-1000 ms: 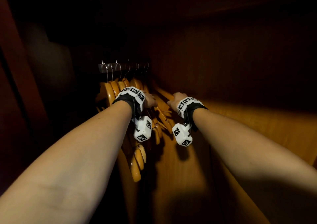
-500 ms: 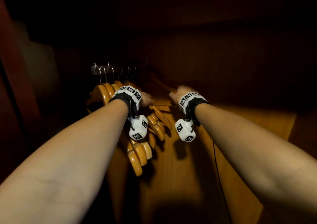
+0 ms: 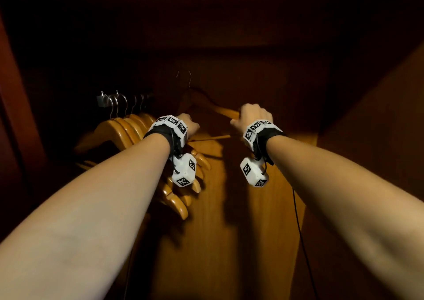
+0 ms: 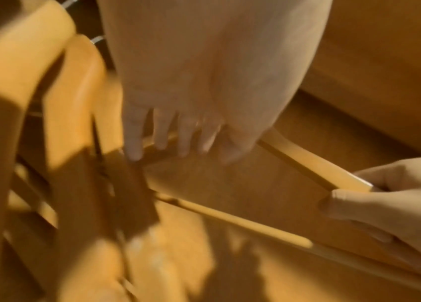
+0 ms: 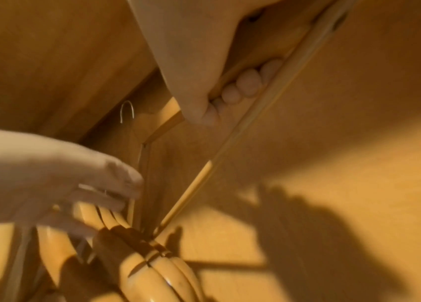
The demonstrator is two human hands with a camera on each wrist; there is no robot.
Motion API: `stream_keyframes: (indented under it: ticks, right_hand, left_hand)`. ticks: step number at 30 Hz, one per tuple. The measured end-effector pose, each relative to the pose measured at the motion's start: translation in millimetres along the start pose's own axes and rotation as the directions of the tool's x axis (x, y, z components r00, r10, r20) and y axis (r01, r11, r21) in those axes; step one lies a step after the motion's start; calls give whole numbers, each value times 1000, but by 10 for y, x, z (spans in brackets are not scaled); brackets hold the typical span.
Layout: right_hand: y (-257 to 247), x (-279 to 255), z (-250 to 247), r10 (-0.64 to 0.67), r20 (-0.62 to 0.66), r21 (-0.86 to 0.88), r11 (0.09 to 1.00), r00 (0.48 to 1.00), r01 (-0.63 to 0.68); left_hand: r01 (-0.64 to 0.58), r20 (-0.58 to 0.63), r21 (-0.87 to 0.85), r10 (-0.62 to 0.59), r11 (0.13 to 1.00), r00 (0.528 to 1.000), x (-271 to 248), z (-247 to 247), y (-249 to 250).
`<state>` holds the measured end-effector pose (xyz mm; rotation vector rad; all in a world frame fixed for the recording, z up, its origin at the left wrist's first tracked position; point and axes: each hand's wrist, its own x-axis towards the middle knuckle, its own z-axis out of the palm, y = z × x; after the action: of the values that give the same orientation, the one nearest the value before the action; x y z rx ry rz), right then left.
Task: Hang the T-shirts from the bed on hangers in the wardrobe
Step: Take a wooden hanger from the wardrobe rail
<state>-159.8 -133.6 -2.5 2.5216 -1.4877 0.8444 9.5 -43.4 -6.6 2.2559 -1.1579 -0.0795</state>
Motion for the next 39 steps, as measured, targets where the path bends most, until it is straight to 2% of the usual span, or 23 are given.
stream_keyframes:
  ticks: [2,6,14,21,24,27,39]
  right_hand:
    - [61,-181,-79,5,-37,-24,1000,999,-5]
    - [216,-619,-221,47,-118,-95,994,992,-58]
    - [540,-1371,-613,101,-176,-212,967,979,-138]
    - [690,-2027,-981,141,-166,-319,929,976,-189]
    - [685,-2128,-1062,144,-153,-321,928,978,-187]
    - [723,-2427,-1233,215,-119,-316,917,969,-242]
    - [741,-3973,-1781,359,-99,-319,872,928,-371]
  left_hand:
    - [0,-61,-51,-3,999,998,-125,-21,68]
    - [-30,-118,-264,-2,964,993,-386,42,223]
    - [-223,-161,-414,170,883,972,-892,208,530]
    - [-235,-75,-572,235,786,969,-1352,239,737]
    - [-206,-98,-624,185,754,978,-1485,207,771]
    - [-237,-125,-639,206,732,971,-1748,267,781]
    - [-215,-7,-735,311,643,950,-3311,313,614]
